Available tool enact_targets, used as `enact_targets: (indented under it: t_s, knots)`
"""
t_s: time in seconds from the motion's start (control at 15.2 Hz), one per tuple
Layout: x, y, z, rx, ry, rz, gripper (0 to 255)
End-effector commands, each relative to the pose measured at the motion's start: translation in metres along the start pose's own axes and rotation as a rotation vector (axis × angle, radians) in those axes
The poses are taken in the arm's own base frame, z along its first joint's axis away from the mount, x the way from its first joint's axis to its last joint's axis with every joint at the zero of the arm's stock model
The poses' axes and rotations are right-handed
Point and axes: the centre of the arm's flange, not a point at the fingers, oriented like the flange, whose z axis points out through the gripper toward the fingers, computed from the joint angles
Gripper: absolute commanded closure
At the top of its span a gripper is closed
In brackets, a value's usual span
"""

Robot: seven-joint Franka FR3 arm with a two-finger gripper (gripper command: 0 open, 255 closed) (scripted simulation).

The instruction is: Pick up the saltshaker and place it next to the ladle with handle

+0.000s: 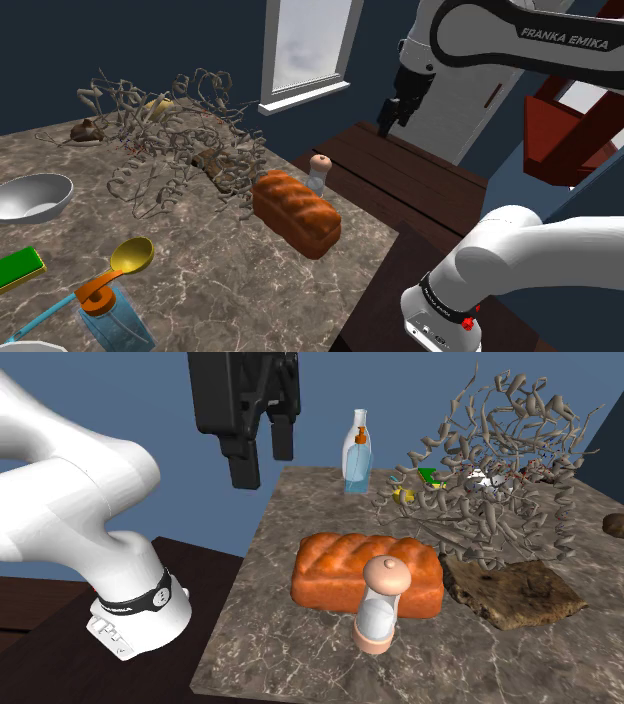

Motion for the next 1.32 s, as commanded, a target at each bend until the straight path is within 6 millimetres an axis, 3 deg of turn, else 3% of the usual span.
enact_targets:
  t_s: [0.0, 1.06, 1.25]
  knots:
    - [0.000, 0.000, 0.000, 0.000, 0.000, 0.000, 0]
    - [0.147, -0.092, 0.128, -0.043, -0.016, -0.088, 0]
    - [0.152, -0.095, 0.144, -0.045, -0.016, -0.091, 0]
